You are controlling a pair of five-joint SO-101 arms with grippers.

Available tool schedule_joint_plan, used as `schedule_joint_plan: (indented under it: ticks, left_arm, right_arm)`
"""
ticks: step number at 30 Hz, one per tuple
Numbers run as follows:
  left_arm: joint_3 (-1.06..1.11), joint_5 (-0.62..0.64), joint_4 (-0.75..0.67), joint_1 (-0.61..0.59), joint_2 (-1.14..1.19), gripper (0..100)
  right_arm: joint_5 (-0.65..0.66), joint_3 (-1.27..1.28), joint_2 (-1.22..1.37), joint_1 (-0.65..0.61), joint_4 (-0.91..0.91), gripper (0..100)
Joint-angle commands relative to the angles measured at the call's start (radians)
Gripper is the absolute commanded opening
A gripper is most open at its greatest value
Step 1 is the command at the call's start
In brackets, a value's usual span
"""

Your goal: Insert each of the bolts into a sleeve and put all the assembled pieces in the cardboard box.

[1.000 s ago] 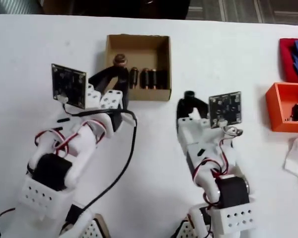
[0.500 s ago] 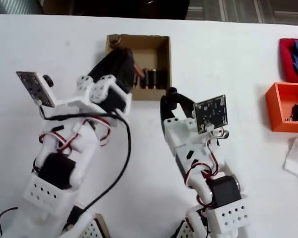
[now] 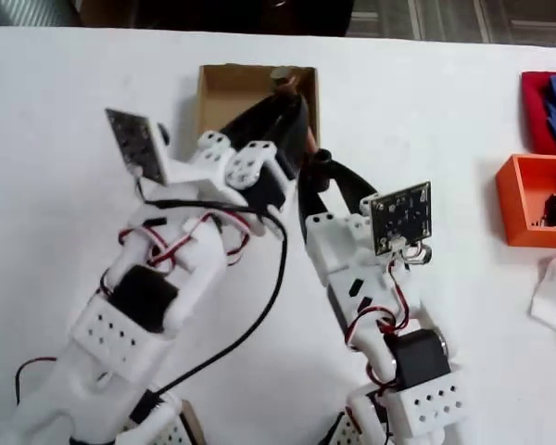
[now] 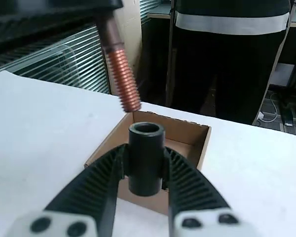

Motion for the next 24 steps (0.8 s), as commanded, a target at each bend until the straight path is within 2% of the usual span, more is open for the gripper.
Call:
schedule_joint_plan:
  ticks: [1,18,24]
  left_arm:
    - [-0.084,-0.002,-0.029,0.011,0.037,3]
    - [-0.079,-0.006,-0.018,0.021,0.052,3]
    - [-0.077,-0.006,0.058,0.026,0.060,3]
  right_arm:
    - [0.083,-0.006,-0.008,-0.002,-0.030,2.1]
    - [0.098,0.005,-0.005,-0.001,-0.079,2.1]
    - [0.101,0.006,-0.004,-0.001,-0.079,2.1]
